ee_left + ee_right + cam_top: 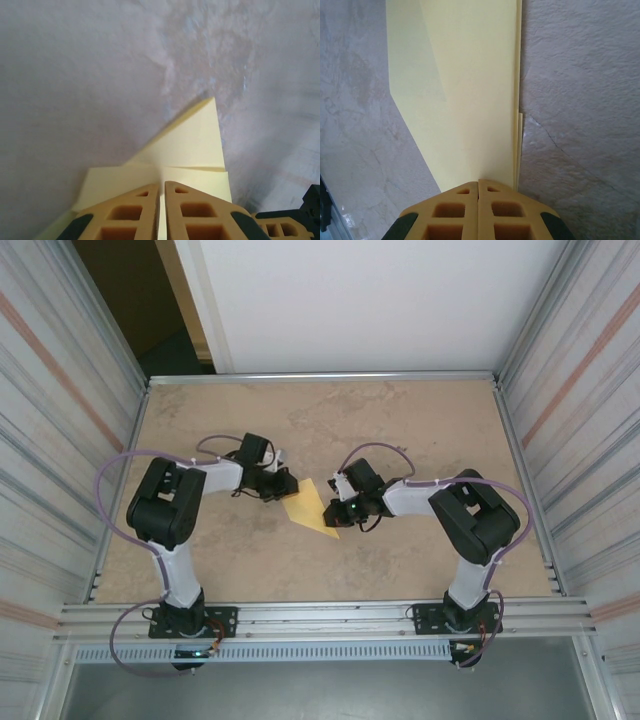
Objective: Fold a paper plane with a square sheet of paper (pick it up from the middle)
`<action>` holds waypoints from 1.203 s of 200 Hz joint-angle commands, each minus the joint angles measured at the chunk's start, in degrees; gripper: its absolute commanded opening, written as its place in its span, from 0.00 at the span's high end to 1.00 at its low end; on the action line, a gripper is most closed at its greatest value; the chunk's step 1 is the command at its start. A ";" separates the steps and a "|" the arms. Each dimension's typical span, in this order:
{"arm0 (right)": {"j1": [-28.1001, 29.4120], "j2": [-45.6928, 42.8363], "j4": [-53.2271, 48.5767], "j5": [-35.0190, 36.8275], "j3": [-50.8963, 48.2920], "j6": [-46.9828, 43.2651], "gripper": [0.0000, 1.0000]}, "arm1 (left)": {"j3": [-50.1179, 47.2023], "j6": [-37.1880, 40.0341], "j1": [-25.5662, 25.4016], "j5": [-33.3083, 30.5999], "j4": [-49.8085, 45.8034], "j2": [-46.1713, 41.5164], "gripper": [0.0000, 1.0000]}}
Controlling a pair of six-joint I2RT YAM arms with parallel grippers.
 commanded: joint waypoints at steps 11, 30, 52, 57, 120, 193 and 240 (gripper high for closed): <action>0.13 5.70 -12.75 9.45 -5.09 0.39 1.00 | 3.69 4.73 3.97 -8.21 -6.59 2.52 0.87; 0.20 5.11 -12.28 9.49 -5.27 0.86 1.00 | 5.16 5.33 5.19 -9.73 -8.94 2.84 0.87; 0.21 4.21 -10.71 8.63 -5.53 2.43 1.00 | 5.75 5.10 6.55 -10.14 -9.73 2.35 0.87; 0.30 3.95 -10.13 8.30 -5.53 2.90 1.00 | 6.17 4.96 6.89 -9.81 -9.95 2.11 0.87; 1.69 -5.54 -2.47 5.49 1.44 14.38 0.89 | 4.70 -2.15 7.16 -9.99 -9.40 -12.18 0.76; -5.47 -11.95 1.52 3.06 -0.06 11.02 0.57 | -11.59 -15.44 5.61 -1.54 3.45 -24.30 0.50; -6.14 -3.56 0.82 -4.16 5.23 7.42 0.64 | -16.29 -20.03 2.27 -0.96 8.50 -23.39 0.43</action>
